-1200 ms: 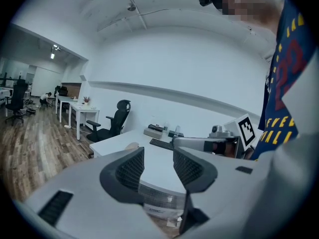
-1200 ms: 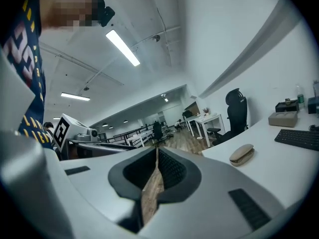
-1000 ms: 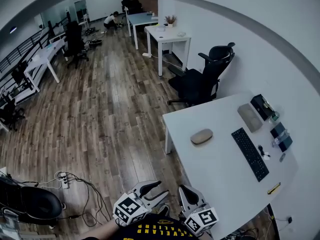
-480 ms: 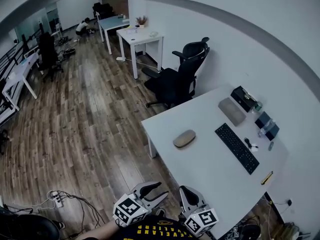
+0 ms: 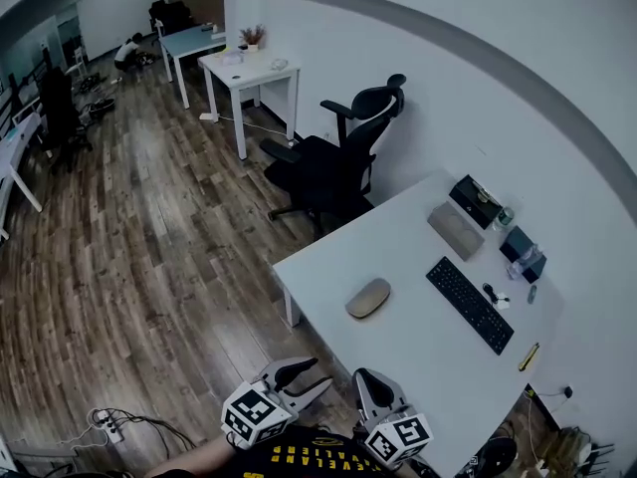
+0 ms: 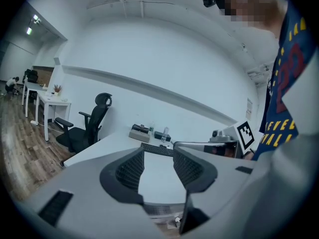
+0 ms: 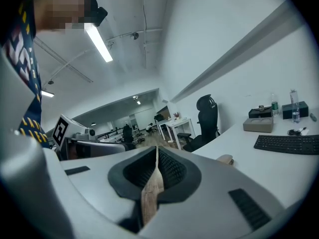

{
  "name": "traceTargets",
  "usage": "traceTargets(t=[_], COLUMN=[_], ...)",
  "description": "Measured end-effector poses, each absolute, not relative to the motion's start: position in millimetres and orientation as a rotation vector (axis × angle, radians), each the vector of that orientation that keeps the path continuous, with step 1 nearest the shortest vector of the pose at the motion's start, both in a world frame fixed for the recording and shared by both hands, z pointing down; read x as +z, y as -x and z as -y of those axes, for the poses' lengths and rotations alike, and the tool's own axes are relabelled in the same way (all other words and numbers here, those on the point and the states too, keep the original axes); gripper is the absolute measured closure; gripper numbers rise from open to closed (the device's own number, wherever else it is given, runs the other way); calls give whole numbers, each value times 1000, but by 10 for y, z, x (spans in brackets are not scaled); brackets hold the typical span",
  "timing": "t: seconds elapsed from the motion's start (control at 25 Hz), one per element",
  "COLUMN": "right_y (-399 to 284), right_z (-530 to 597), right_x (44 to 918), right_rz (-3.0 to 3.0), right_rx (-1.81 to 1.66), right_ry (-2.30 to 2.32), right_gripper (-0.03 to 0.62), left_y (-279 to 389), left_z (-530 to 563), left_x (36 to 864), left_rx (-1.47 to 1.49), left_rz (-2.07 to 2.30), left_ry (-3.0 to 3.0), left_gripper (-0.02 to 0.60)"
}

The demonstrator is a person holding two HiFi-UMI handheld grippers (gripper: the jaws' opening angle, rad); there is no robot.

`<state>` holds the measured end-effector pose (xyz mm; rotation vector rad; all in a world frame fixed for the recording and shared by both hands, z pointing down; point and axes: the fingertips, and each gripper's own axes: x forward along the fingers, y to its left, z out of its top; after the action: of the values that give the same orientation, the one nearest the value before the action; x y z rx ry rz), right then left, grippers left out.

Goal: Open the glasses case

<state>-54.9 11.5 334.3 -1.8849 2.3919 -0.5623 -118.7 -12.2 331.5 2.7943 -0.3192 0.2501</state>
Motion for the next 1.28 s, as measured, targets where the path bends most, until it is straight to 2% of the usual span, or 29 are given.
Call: traceTargets(t=[0.28,0.56,0.92,1.28], right_y=[795,817,545,-69], right_z=[437,597,591,923], right_x=[3338,3390,3551,3697], right_rz=[-2329,-2226,-2037,-1913], right_rx=[-566,-590,-682,-738], right_ry=[1982,2123,2234,2135], right_gripper=[569,569,569,569], left_y=[1457,1444,1119,651], left_z=[766,1076,1114,1424], left_x=[3327,3414,3551,3558], left_rx=[220,207,280,414], left_rz=[246,109,-75,-43], left_ry=[-2773,-2750,-2723,-2775], left_gripper=[390,390,390,390])
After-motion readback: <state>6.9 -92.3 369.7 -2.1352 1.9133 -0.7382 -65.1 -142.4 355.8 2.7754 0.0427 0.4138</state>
